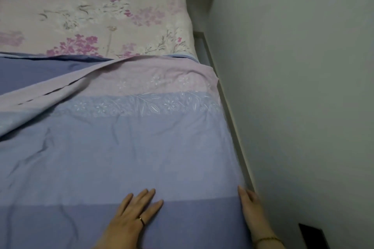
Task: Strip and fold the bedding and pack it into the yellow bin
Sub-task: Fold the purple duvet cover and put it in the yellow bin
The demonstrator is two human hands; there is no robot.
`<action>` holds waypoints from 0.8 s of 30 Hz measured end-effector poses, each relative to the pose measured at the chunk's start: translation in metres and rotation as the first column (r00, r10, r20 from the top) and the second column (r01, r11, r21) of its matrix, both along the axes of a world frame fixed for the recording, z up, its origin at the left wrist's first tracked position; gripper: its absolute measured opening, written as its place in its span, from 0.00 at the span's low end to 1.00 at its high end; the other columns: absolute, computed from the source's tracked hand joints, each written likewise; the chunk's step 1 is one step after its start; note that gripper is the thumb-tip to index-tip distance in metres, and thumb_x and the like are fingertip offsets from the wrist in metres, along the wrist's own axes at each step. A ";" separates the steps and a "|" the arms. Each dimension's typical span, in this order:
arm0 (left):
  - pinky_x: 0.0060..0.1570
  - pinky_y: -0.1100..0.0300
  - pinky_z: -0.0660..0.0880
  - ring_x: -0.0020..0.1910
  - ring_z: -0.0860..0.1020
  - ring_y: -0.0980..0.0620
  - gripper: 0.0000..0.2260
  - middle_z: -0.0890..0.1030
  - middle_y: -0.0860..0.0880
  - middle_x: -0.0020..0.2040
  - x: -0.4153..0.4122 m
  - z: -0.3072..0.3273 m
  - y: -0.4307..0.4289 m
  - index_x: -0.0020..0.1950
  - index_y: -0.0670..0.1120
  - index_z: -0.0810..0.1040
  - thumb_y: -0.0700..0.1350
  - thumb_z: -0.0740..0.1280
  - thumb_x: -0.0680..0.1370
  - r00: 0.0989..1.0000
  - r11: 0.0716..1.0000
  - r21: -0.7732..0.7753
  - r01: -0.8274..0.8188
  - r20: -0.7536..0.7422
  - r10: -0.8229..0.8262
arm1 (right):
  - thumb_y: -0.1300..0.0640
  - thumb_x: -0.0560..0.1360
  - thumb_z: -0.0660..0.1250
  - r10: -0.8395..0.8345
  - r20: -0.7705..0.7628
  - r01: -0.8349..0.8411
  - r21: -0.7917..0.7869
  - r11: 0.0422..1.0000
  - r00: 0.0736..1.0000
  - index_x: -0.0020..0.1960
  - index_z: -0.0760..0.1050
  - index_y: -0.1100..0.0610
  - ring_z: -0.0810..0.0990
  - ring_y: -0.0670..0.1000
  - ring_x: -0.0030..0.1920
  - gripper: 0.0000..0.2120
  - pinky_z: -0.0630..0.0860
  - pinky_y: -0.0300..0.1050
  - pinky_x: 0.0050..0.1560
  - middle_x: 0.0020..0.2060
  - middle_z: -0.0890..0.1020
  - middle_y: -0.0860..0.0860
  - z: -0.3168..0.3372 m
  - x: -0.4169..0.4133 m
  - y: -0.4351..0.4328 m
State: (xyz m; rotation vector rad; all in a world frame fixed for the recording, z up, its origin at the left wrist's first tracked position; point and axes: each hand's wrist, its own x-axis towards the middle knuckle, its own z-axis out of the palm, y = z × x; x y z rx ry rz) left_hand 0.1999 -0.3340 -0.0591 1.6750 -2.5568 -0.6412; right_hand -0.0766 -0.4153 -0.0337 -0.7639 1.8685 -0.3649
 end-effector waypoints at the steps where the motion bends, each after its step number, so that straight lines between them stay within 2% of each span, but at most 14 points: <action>1: 0.70 0.64 0.47 0.76 0.44 0.57 0.48 0.45 0.54 0.77 -0.006 0.000 0.008 0.76 0.53 0.46 0.71 0.56 0.60 1.000 1.000 0.008 0.022 0.016 -0.022 | 0.53 0.80 0.56 -0.027 0.007 0.027 0.008 1.000 1.000 0.67 0.67 0.65 0.70 0.59 0.64 0.21 0.66 0.48 0.63 0.65 0.72 0.61 0.000 -0.003 0.011; 4: 0.71 0.60 0.46 0.76 0.42 0.55 0.53 0.43 0.51 0.77 -0.024 -0.002 0.036 0.77 0.51 0.45 0.75 0.52 0.57 0.994 0.998 0.030 0.047 0.098 -0.049 | 0.53 0.80 0.57 -0.101 0.033 0.099 0.044 0.994 0.994 0.65 0.68 0.66 0.73 0.58 0.59 0.21 0.67 0.47 0.59 0.63 0.73 0.62 0.005 -0.012 0.043; 6: 0.71 0.58 0.44 0.76 0.42 0.53 0.51 0.46 0.50 0.78 -0.036 -0.002 0.048 0.77 0.50 0.43 0.69 0.53 0.58 0.990 0.999 0.009 0.041 0.136 -0.042 | 0.52 0.79 0.58 -0.123 0.040 0.119 0.090 0.989 0.992 0.66 0.68 0.66 0.73 0.58 0.61 0.21 0.68 0.48 0.60 0.62 0.74 0.60 0.010 -0.019 0.059; 7: 0.72 0.58 0.43 0.76 0.45 0.51 0.48 0.53 0.50 0.77 -0.039 -0.002 0.051 0.77 0.49 0.42 0.64 0.54 0.60 0.992 1.000 -0.007 0.021 0.128 -0.020 | 0.52 0.79 0.59 -0.126 0.039 0.122 0.101 0.987 0.991 0.64 0.69 0.65 0.74 0.58 0.59 0.19 0.69 0.48 0.59 0.60 0.75 0.59 0.012 -0.021 0.064; 9: 0.72 0.59 0.41 0.70 0.61 0.49 0.41 0.69 0.48 0.66 -0.049 0.000 0.060 0.77 0.50 0.44 0.53 0.55 0.65 0.993 0.997 -0.050 -0.063 0.096 0.067 | 0.55 0.78 0.60 -0.136 0.042 0.132 0.088 0.987 0.990 0.50 0.71 0.61 0.76 0.54 0.49 0.09 0.72 0.47 0.51 0.48 0.76 0.55 0.015 -0.030 0.078; 11: 0.71 0.62 0.42 0.58 0.69 0.52 0.28 0.80 0.46 0.57 -0.054 -0.002 0.064 0.72 0.50 0.59 0.50 0.54 0.71 0.991 0.980 -0.155 -0.123 0.032 0.129 | 0.57 0.77 0.60 -0.146 0.038 0.144 0.049 0.988 0.989 0.45 0.72 0.61 0.74 0.52 0.41 0.07 0.69 0.42 0.38 0.43 0.76 0.56 0.016 -0.037 0.088; 13: 0.70 0.66 0.48 0.54 0.72 0.52 0.19 0.84 0.48 0.50 -0.057 -0.001 0.062 0.60 0.49 0.71 0.48 0.54 0.71 0.980 0.939 -0.280 -0.201 -0.045 0.196 | 0.57 0.78 0.61 -0.163 0.057 0.162 0.026 0.987 0.985 0.51 0.73 0.64 0.74 0.53 0.43 0.09 0.69 0.40 0.37 0.48 0.78 0.61 0.015 -0.041 0.093; 14: 0.66 0.67 0.55 0.52 0.77 0.51 0.19 0.85 0.49 0.47 -0.057 -0.001 0.060 0.55 0.50 0.76 0.47 0.55 0.68 0.973 0.925 -0.303 -0.229 -0.078 0.215 | 0.57 0.78 0.61 -0.182 0.075 0.180 0.026 0.983 0.981 0.53 0.73 0.64 0.74 0.54 0.44 0.11 0.71 0.41 0.40 0.51 0.78 0.62 0.015 -0.041 0.094; 15: 0.59 0.66 0.63 0.46 0.82 0.53 0.20 0.85 0.49 0.45 -0.059 0.002 0.060 0.50 0.50 0.81 0.46 0.55 0.65 0.967 0.908 -0.334 -0.253 -0.100 0.233 | 0.57 0.78 0.61 -0.201 0.091 0.201 0.014 0.979 0.975 0.53 0.73 0.64 0.74 0.54 0.44 0.10 0.73 0.43 0.43 0.51 0.78 0.61 0.015 -0.042 0.094; 16: 0.53 0.65 0.68 0.39 0.84 0.54 0.20 0.85 0.49 0.43 -0.061 0.008 0.060 0.45 0.49 0.84 0.45 0.54 0.64 0.966 0.894 -0.366 -0.259 -0.102 0.238 | 0.58 0.78 0.61 -0.214 0.100 0.218 -0.022 0.976 0.972 0.50 0.73 0.63 0.74 0.54 0.41 0.08 0.73 0.44 0.43 0.49 0.78 0.61 0.017 -0.043 0.095; 18: 0.38 0.66 0.74 0.33 0.83 0.55 0.20 0.85 0.51 0.40 -0.064 0.021 0.060 0.39 0.47 0.85 0.44 0.53 0.63 0.970 0.872 -0.426 -0.241 -0.100 0.220 | 0.60 0.78 0.61 -0.233 0.108 0.245 -0.118 0.962 0.966 0.41 0.73 0.61 0.72 0.50 0.35 0.08 0.70 0.40 0.34 0.42 0.77 0.57 0.023 -0.047 0.096; 20: 0.30 0.65 0.75 0.31 0.83 0.55 0.19 0.85 0.52 0.37 -0.068 0.034 0.061 0.37 0.47 0.85 0.45 0.54 0.63 0.976 0.863 -0.455 -0.219 -0.100 0.195 | 0.61 0.78 0.61 -0.230 0.107 0.247 -0.187 0.951 0.967 0.36 0.71 0.59 0.70 0.47 0.33 0.12 0.69 0.36 0.30 0.35 0.75 0.54 0.033 -0.053 0.102; 22: 0.29 0.66 0.75 0.29 0.82 0.56 0.18 0.85 0.53 0.35 -0.074 0.045 0.068 0.36 0.47 0.85 0.46 0.54 0.63 0.981 0.859 -0.475 -0.193 -0.093 0.169 | 0.61 0.78 0.61 -0.202 0.095 0.218 -0.219 0.951 0.975 0.33 0.70 0.56 0.70 0.47 0.32 0.14 0.68 0.36 0.30 0.33 0.74 0.52 0.044 -0.063 0.110; 24: 0.28 0.66 0.74 0.28 0.82 0.56 0.18 0.84 0.53 0.34 -0.083 0.051 0.080 0.35 0.47 0.85 0.47 0.54 0.62 0.983 0.872 -0.455 -0.181 -0.090 0.158 | 0.62 0.78 0.61 -0.159 0.084 0.174 -0.234 0.956 0.984 0.32 0.69 0.56 0.69 0.47 0.32 0.15 0.68 0.31 0.26 0.32 0.73 0.51 0.052 -0.073 0.120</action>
